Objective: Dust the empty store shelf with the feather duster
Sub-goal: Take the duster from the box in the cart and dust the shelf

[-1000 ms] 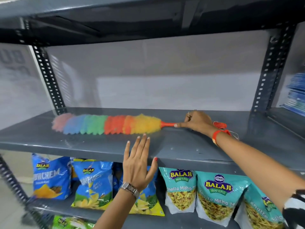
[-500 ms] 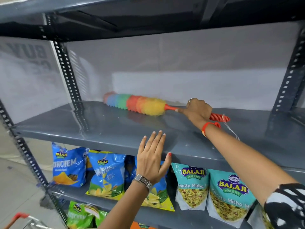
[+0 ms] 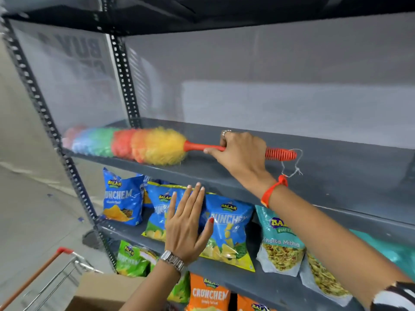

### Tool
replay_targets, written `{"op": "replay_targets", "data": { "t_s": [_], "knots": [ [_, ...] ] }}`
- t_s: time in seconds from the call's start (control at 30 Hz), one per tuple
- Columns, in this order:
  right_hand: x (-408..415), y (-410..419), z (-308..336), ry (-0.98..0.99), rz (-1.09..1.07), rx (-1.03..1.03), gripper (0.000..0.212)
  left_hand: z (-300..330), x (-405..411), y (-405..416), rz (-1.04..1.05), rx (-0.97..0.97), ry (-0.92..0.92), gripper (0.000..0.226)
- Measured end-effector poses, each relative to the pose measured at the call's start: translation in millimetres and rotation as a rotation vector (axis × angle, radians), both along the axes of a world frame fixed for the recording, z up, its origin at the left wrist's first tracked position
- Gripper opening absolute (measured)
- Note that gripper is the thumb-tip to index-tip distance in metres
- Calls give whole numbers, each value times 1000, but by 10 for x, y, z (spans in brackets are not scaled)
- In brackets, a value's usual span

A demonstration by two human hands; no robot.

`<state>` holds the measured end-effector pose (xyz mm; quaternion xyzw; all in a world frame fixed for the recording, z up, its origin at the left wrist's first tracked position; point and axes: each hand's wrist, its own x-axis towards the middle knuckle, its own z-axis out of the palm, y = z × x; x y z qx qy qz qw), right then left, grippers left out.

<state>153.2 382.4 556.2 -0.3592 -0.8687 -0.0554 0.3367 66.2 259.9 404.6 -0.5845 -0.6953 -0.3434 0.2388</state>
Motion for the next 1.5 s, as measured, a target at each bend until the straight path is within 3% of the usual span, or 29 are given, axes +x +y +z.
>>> {"op": "replay_targets", "data": {
  "t_s": [0.37,0.6,0.8,0.9,1.03,1.13,1.23,1.33,1.5],
  "knots": [
    [-1058,-866,-507,-166,282,73,38,-659,-612,-1025,283,-104,-135,64],
    [-1688,-1278,-1326,-441,376,26,35,-1390,-879,-1623,470,-311,-273,70],
    [-2045,-1607,-2222,-685,412,-91,19,-2131,-855,-1995,614,-506,-481,70],
    [-2145,-1847,-2759,-831,420,-196,25,-2499,-693,-2148,669,-664,-612,75],
    [-2202,-2117,-3511,-963,420,-416,27,-2995,-487,-2422,704,-1017,-748,96],
    [-2296,-2225,-3982,-1020,359,-626,35,-3312,-380,-2578,702,-1153,-844,87],
    [-2378,-2287,-4394,-1053,285,-896,38,-3525,-301,-2668,704,-1203,-907,81],
    [-2364,-2332,-4733,-1035,216,-1088,15,-3665,-244,-2726,718,-1203,-906,81],
    [-2245,-2426,-5193,-977,181,-1342,20,-3828,-209,-2804,771,-1153,-933,85]
  ]
}}
